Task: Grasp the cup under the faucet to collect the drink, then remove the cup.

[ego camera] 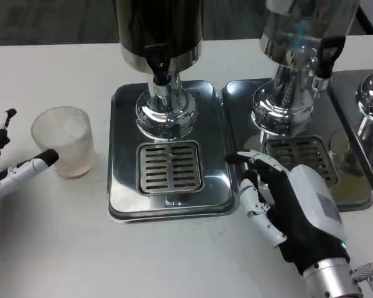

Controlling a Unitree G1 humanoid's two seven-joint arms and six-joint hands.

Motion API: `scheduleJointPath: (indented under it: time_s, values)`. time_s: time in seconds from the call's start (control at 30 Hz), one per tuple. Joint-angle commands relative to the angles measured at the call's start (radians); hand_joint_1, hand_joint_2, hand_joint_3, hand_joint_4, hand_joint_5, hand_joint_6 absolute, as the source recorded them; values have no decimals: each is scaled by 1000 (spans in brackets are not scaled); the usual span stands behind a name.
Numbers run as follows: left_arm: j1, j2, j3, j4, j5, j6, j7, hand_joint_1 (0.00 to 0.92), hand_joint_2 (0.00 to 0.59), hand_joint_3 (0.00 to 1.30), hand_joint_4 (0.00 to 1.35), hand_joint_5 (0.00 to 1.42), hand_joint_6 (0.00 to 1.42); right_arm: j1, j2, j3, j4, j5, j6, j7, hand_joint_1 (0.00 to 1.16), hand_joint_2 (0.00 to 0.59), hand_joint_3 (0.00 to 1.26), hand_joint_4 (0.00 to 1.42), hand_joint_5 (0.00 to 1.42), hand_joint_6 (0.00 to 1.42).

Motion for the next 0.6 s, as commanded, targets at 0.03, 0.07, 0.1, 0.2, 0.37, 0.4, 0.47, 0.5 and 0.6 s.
scheduleJointPath:
  time_s: [0.03, 0.07, 0.1, 0.2, 0.37, 0.4, 0.47, 0.5, 0.6]
  values:
    - [-34, 17, -34, 21, 29, 0, 26, 0, 0, 0, 0, 139, 234, 0, 2, -2, -14, -4, 2, -7, 66, 571, 347, 207, 232, 328]
    - [-40, 18, -41, 24, 33, 0, 31, 0, 0, 0, 0, 139, 235, -2, 1, -1, -14, -4, 2, -6, 66, 571, 347, 208, 232, 328]
    - [-49, 17, -49, 26, 40, 1, 38, 1, 0, 0, 0, 141, 235, -3, 1, -1, -13, -4, 2, -5, 66, 571, 347, 209, 232, 329]
    - [-70, 16, -67, 35, 51, 3, 52, 2, 0, 0, 0, 158, 237, -6, 2, 0, -12, -3, 4, -3, 66, 571, 353, 210, 232, 344]
    - [-103, 11, -102, 59, 72, 8, 80, 16, 0, 0, 0, 173, 259, -5, 3, 2, -12, -3, 7, -1, 66, 571, 356, 217, 232, 350]
    - [-110, 8, -108, 65, 80, 11, 89, 17, 0, 0, 0, 176, 262, -5, 3, 2, -12, -4, 7, -1, 66, 571, 356, 218, 232, 350]
    - [-121, 5, -121, 76, 91, 16, 103, 18, 0, 0, 0, 212, 281, -5, 4, 2, -10, -2, 8, 0, 66, 571, 356, 219, 232, 351]
    - [-126, 3, -128, 82, 95, 19, 107, 18, 0, 0, 0, 224, 292, -5, 4, 2, -10, -2, 8, 0, 66, 571, 356, 219, 232, 352]
    - [-136, -1, -141, 100, 102, 28, 115, 18, 0, 0, 0, 242, 311, -4, 3, 1, -9, 0, 7, 0, 65, 571, 356, 220, 241, 363]
